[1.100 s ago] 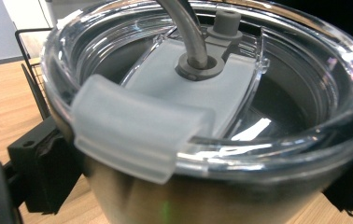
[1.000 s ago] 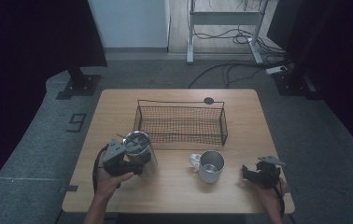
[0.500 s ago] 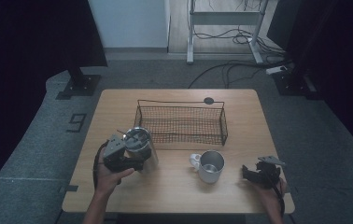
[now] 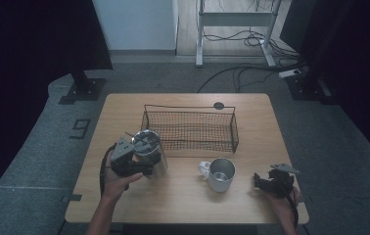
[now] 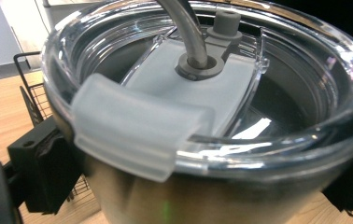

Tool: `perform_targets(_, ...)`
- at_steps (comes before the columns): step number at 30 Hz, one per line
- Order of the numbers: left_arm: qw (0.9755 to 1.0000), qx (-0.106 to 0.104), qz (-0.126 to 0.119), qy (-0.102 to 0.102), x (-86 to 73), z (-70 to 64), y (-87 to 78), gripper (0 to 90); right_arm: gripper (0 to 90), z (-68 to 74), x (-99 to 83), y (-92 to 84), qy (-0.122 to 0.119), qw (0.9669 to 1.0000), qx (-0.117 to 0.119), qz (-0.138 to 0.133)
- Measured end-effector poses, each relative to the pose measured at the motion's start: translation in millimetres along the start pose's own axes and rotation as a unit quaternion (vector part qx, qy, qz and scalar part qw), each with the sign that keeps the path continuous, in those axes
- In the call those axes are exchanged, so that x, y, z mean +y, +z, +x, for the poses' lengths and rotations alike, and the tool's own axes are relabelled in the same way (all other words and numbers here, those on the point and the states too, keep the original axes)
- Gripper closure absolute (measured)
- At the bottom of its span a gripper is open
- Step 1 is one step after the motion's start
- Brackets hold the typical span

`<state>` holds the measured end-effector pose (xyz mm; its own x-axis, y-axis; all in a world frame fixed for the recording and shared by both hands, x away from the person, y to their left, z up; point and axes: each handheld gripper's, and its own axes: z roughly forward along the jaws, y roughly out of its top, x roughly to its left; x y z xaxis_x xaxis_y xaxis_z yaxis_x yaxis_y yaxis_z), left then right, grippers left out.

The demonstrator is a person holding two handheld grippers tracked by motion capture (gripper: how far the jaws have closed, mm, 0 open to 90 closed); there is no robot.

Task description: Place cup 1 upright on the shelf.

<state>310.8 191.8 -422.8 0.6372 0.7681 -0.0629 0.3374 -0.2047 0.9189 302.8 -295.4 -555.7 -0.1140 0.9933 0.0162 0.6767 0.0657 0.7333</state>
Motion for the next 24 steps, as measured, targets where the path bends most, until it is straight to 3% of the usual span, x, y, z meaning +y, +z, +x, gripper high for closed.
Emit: perform_targets(24, 1.0000, 0.006, -0.006, -0.005, 17.2, 5.5, 7.3, 4.1, 10.9, 0.0, -0.1, 0.0, 0.001, 1.0000, -0.001, -0.001)
